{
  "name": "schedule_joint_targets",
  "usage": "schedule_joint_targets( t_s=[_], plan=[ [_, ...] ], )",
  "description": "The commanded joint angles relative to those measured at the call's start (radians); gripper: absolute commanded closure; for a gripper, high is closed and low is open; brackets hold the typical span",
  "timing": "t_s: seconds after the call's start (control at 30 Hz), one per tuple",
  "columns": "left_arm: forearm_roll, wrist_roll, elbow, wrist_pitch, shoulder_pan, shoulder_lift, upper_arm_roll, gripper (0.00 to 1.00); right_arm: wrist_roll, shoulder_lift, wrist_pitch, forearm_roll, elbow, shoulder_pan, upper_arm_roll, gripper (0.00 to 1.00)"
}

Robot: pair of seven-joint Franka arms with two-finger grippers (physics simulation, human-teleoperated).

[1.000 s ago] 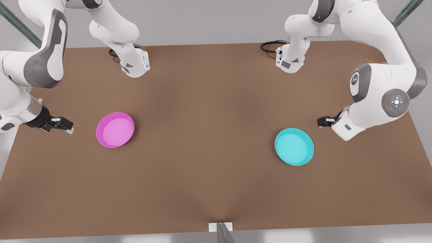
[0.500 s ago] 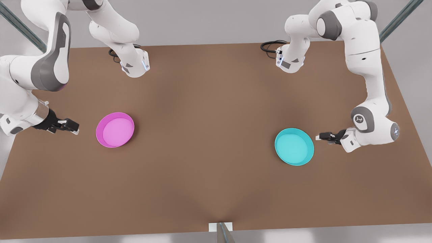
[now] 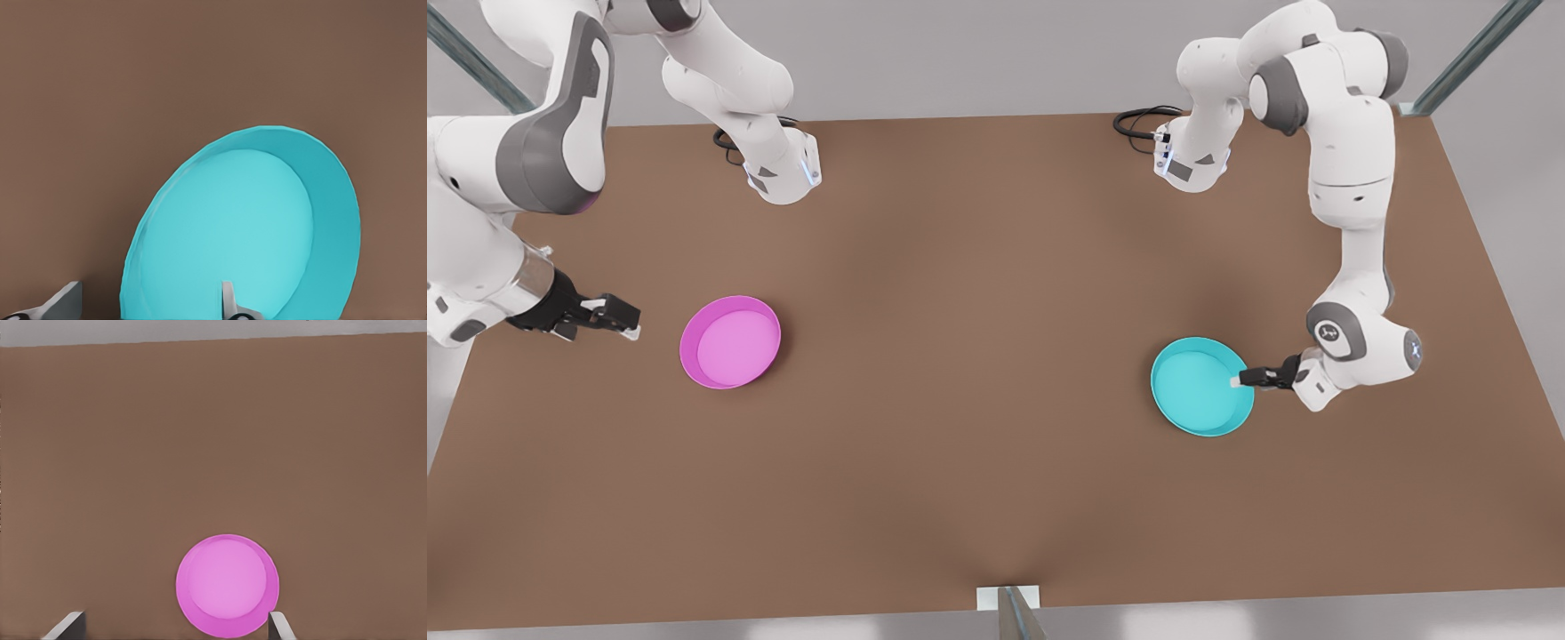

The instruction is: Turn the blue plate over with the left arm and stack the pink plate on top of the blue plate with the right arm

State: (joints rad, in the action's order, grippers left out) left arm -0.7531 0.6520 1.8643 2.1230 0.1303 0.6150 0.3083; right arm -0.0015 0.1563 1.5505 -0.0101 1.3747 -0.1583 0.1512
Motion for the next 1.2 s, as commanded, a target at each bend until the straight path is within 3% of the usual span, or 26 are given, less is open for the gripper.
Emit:
schedule_joint_targets(
  t_s=[0.0, 0.07, 0.1, 0.2, 0.57, 0.73, 1.17],
  plan=[
    [-0.009, 0.0, 0.0, 0.0, 0.0, 0.0, 0.0, 0.0, 0.0, 0.0, 0.0, 0.001, -0.002, -0.006, 0.001, 0.0],
    [-0.009, 0.0, 0.0, 0.005, 0.002, 0.011, 0.0, 0.0, 0.0, 0.002, 0.022, -0.001, 0.001, -0.007, 0.001, 0.0],
    [-0.009, -0.002, 0.0, 0.005, 0.002, 0.014, 0.0, 0.05, 0.0, 0.002, 0.022, -0.001, 0.003, -0.007, 0.001, 0.0],
    [-0.009, -0.014, 0.0, 0.014, 0.014, 0.017, 0.0, 0.32, 0.0, -0.001, 0.031, -0.001, 0.001, -0.023, -0.005, 0.0],
    [-0.006, -0.012, -0.002, 0.06, 0.048, 0.032, 0.002, 0.41, 0.0, -0.007, 0.01, -0.011, -0.003, -0.06, -0.007, 0.0],
    [-0.006, -0.015, -0.002, 0.06, 0.049, 0.038, 0.002, 0.66, 0.003, -0.05, -0.017, -0.01, 0.035, -0.073, -0.01, 0.0],
    [-0.006, -0.017, -0.002, 0.066, 0.051, 0.042, 0.002, 0.74, 0.0, -0.011, 0.028, -0.013, 0.033, -0.096, -0.005, 0.0]
  ],
)
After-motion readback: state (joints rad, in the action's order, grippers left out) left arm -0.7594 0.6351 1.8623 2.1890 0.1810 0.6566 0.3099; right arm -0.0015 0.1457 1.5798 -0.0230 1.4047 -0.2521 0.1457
